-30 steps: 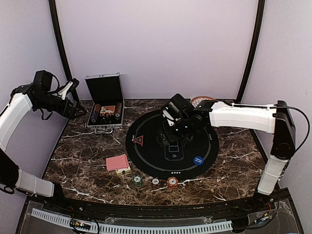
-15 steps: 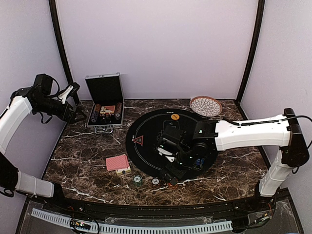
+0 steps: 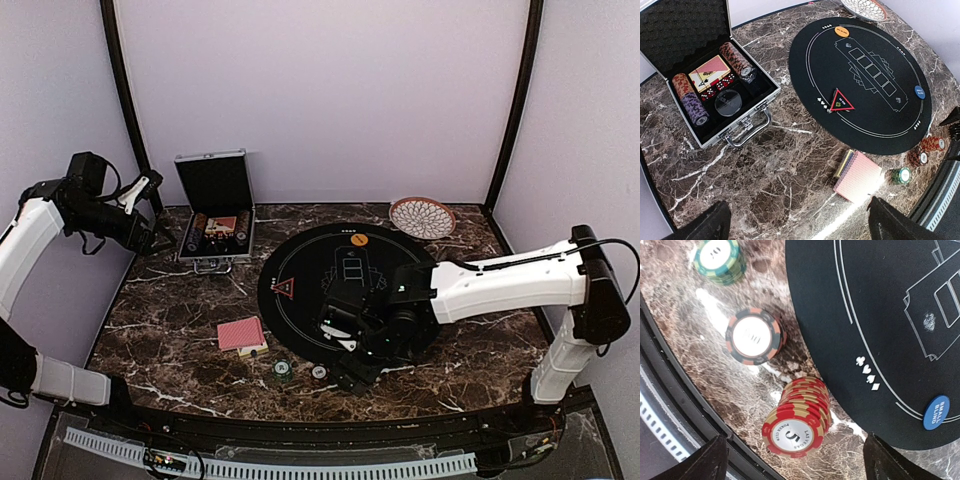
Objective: Distribute texas hold em gaming equipment
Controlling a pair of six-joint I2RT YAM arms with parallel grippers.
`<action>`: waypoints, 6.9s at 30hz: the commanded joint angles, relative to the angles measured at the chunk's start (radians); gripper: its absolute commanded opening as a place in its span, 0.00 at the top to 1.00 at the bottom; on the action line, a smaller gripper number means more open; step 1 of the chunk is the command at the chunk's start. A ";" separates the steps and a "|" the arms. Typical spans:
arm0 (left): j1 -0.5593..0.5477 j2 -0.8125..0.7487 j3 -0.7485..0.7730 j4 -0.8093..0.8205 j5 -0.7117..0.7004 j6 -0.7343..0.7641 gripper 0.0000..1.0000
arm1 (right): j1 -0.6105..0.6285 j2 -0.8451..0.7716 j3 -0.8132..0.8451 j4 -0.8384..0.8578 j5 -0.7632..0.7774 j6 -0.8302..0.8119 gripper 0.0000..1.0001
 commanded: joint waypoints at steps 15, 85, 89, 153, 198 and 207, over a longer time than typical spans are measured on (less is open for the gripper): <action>-0.003 -0.004 0.058 -0.034 0.029 0.007 0.01 | -0.011 0.061 -0.025 0.066 0.017 -0.022 0.22; -0.004 -0.012 0.057 -0.037 0.016 0.016 0.01 | -0.214 0.014 0.185 -0.001 -0.043 0.007 0.89; -0.004 -0.014 0.057 -0.040 0.022 0.016 0.01 | -0.298 0.058 0.254 0.026 -0.034 0.010 0.90; -0.003 0.004 0.058 -0.035 0.020 0.029 0.01 | -0.754 0.750 1.005 0.025 0.097 -0.095 0.23; -0.004 -0.028 0.077 -0.072 0.039 0.028 0.01 | -0.311 0.063 0.025 0.080 0.110 0.089 0.27; -0.004 -0.032 0.082 -0.080 0.040 0.031 0.01 | -0.230 -0.033 0.025 0.043 -0.029 0.140 0.17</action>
